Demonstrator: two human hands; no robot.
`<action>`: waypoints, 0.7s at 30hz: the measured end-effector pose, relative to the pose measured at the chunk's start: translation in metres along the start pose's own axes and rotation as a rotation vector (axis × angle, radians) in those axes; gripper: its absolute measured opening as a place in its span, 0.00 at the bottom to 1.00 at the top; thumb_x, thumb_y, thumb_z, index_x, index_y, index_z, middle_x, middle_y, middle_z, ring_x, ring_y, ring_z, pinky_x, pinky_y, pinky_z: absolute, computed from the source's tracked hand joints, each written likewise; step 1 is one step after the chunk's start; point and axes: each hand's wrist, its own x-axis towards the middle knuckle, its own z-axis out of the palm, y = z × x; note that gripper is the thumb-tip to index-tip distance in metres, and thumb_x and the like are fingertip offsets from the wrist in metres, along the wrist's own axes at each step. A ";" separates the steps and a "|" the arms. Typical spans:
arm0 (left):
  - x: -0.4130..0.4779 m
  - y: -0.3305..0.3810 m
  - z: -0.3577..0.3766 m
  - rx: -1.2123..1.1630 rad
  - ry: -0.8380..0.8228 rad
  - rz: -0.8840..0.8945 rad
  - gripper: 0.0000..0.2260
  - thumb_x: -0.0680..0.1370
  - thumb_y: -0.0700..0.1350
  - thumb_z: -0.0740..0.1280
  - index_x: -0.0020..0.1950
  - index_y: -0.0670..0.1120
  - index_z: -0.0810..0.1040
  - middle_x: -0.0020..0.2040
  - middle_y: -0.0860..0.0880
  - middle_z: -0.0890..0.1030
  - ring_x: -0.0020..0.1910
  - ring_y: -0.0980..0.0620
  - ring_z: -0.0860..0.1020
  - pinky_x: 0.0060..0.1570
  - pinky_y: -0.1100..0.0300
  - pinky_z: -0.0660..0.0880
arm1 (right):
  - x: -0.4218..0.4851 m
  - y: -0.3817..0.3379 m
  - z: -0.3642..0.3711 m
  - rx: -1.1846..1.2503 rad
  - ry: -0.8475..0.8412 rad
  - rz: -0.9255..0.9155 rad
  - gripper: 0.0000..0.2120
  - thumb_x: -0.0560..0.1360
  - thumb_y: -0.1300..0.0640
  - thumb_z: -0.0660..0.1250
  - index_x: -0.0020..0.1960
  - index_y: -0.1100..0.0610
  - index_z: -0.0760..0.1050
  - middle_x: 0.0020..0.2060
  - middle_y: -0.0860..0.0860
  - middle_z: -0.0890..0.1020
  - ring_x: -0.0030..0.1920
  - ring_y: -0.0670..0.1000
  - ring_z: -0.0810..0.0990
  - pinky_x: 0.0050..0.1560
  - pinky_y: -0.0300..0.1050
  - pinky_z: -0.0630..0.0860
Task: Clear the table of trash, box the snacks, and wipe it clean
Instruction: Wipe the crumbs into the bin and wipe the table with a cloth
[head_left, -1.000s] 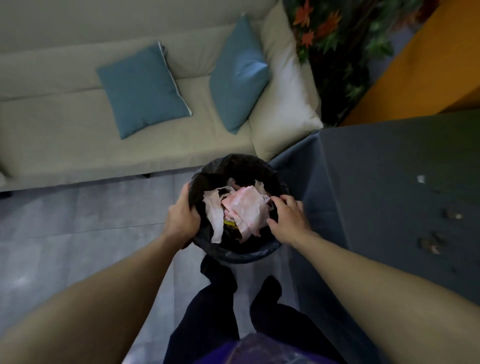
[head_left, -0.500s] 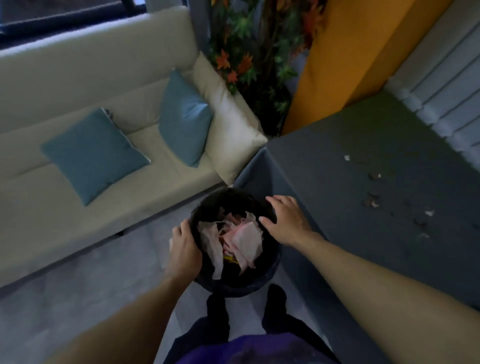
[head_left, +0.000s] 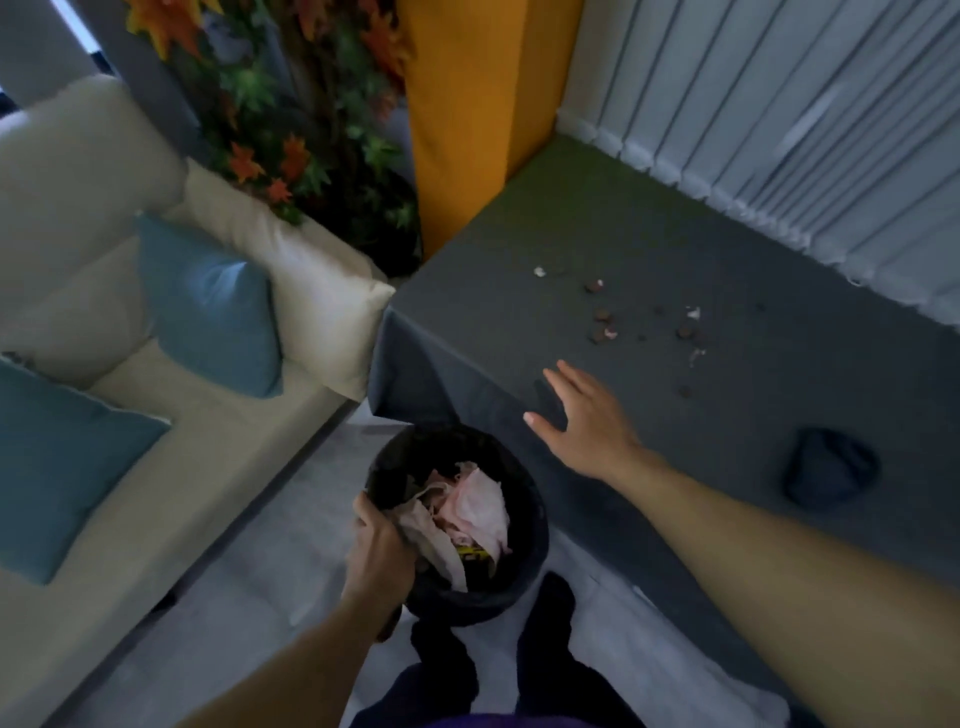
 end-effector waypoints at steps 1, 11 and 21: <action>0.000 0.005 0.006 0.003 -0.009 0.007 0.15 0.82 0.42 0.57 0.67 0.45 0.57 0.63 0.38 0.72 0.53 0.40 0.75 0.49 0.47 0.72 | -0.003 0.011 -0.005 -0.011 0.009 0.023 0.37 0.78 0.32 0.54 0.80 0.50 0.53 0.80 0.48 0.51 0.79 0.53 0.50 0.78 0.55 0.51; -0.005 0.052 0.076 0.023 -0.043 0.049 0.13 0.82 0.42 0.56 0.64 0.43 0.57 0.60 0.38 0.72 0.55 0.39 0.74 0.53 0.44 0.74 | -0.047 0.123 -0.033 -0.052 0.078 0.247 0.36 0.77 0.31 0.51 0.79 0.49 0.54 0.80 0.48 0.51 0.79 0.55 0.47 0.77 0.62 0.47; -0.021 0.068 0.136 0.100 -0.025 0.046 0.18 0.77 0.30 0.59 0.64 0.35 0.58 0.50 0.40 0.70 0.48 0.41 0.72 0.47 0.43 0.74 | -0.097 0.226 -0.039 -0.079 0.198 0.496 0.33 0.78 0.32 0.51 0.77 0.49 0.57 0.80 0.49 0.52 0.79 0.59 0.44 0.74 0.70 0.44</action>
